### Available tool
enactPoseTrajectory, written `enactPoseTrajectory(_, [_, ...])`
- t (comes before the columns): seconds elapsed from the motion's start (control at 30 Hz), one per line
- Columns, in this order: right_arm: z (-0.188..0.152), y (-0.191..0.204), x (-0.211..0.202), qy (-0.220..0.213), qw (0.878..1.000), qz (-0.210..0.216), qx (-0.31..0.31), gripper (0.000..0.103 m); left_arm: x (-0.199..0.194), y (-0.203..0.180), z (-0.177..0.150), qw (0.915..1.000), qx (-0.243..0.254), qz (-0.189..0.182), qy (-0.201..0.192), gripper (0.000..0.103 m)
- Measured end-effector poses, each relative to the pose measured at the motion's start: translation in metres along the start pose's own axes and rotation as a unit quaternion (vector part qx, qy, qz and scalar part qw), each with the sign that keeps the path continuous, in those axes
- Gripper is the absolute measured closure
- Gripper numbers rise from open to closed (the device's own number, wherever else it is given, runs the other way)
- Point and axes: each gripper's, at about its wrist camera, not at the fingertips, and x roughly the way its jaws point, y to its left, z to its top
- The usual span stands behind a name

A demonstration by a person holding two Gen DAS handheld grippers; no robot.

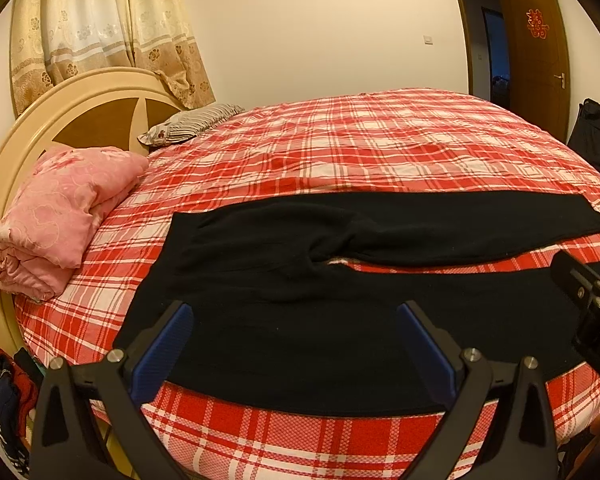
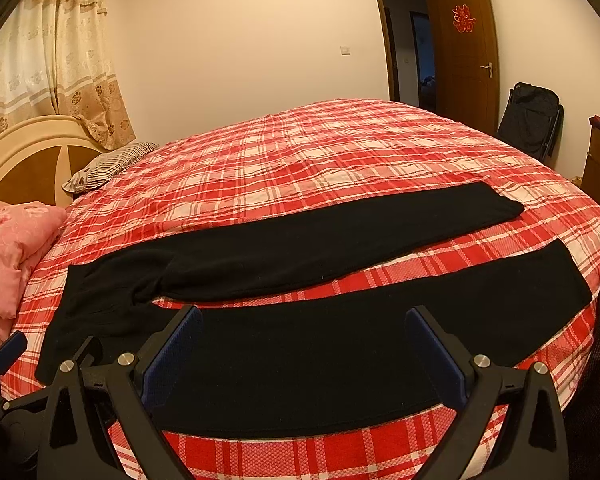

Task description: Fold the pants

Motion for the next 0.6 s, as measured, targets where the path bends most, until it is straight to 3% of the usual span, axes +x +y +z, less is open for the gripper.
enactPoseTrajectory(0.6, [-0.0018,0.0001,0.002,0.006,1.0,0.0,0.002,0.001,0.0023,-0.0041,-0.0015,1.0,-0.002,-0.002,0.008,0.0])
